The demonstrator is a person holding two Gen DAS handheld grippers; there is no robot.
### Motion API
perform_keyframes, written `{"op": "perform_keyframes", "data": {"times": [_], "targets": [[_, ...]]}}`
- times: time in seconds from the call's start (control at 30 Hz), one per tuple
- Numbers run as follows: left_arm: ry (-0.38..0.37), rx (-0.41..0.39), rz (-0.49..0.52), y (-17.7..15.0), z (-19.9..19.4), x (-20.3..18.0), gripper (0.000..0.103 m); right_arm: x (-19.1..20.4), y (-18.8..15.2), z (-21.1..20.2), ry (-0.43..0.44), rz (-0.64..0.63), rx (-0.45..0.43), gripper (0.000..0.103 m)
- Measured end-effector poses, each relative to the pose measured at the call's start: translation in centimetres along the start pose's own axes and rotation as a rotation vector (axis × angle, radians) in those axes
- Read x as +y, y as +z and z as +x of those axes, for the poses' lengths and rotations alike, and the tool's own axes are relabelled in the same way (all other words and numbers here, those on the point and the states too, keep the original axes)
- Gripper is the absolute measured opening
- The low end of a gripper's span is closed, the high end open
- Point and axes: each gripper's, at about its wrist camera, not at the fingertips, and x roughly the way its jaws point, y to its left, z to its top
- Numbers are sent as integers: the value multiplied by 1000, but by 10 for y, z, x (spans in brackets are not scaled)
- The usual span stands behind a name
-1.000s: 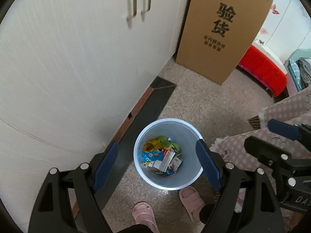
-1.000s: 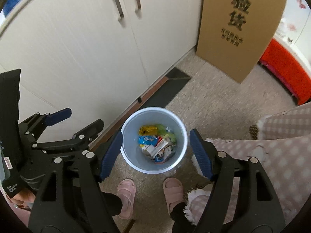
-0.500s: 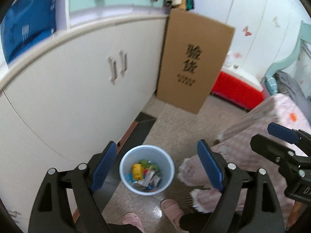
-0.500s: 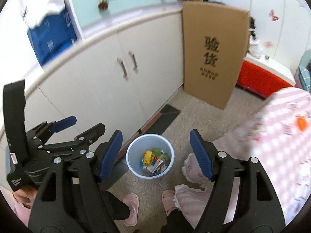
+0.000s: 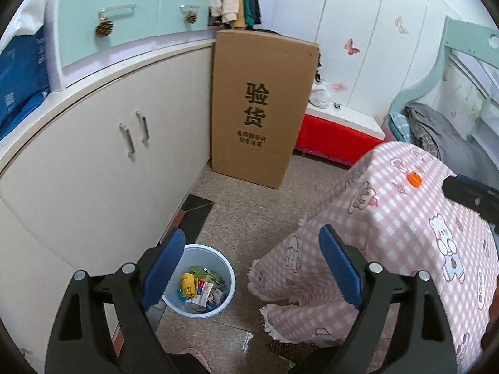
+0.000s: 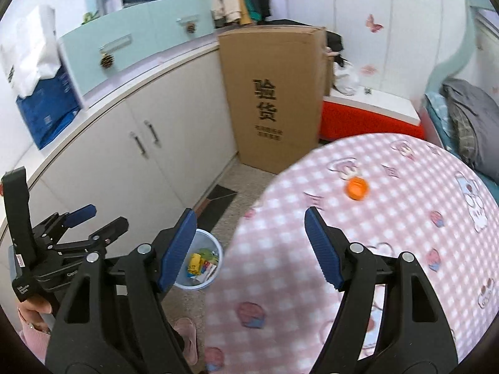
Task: Collect trash
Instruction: 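Move both tools back over the table toward the orange cap, then grasp the orange cap with the right tool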
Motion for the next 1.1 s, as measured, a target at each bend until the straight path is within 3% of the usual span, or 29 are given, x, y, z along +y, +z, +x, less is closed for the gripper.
{"op": "perform_keyframes", "data": {"times": [0.3, 0.6, 0.73, 0.83, 0.97, 1.1], "targets": [[-5, 21, 3, -5, 7, -2, 86, -35, 4, 1, -64, 52, -16, 71], [37, 50, -30, -8, 21, 15, 86, -77, 16, 56, -220, 73, 80, 70], [51, 55, -50, -2, 30, 23, 86, -90, 28, 88, -249, 81, 141, 55], [61, 56, -82, 3, 41, 28, 86, -102, 30, 108, -308, 102, 176, 54], [68, 69, -116, 4, 52, 36, 86, -114, 26, 116, -266, 138, 183, 29], [72, 84, -129, -3, 57, 42, 86, -96, 21, 109, -254, 82, 150, 29]]}}
